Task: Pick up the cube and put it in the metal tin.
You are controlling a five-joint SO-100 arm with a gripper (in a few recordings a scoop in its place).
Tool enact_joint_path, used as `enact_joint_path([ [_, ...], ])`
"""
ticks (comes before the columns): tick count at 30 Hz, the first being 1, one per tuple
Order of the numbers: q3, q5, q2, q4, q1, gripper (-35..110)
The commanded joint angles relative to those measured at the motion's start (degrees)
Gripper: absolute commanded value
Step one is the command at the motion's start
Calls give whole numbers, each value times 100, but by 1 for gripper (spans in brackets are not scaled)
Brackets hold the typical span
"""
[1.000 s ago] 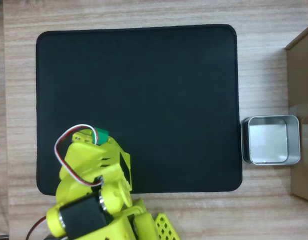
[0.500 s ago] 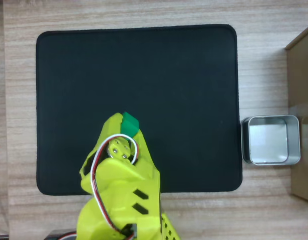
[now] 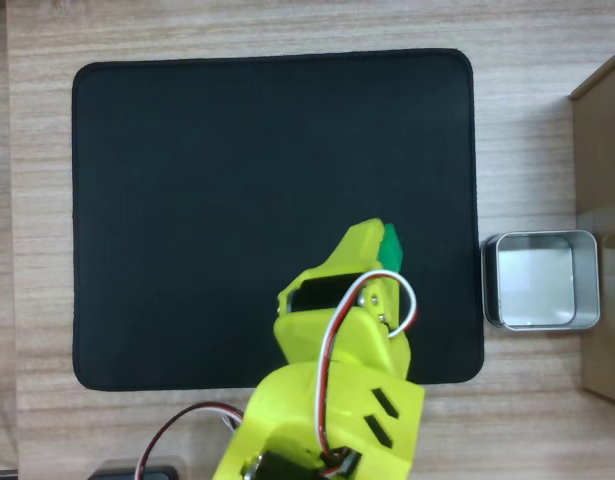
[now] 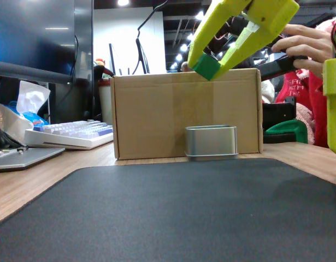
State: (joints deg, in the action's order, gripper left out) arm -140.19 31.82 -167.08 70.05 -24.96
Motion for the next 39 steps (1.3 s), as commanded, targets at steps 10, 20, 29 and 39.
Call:
enact_joint_path([
  [10,668,-835,2030,-1644,-2180,0],
  [20,958,-738,3727,-2628,-3050,0],
  [29,466,-879,3313,-2716,-2874,24],
  [39,325,-2338,1389,-2637,-2364,26],
])
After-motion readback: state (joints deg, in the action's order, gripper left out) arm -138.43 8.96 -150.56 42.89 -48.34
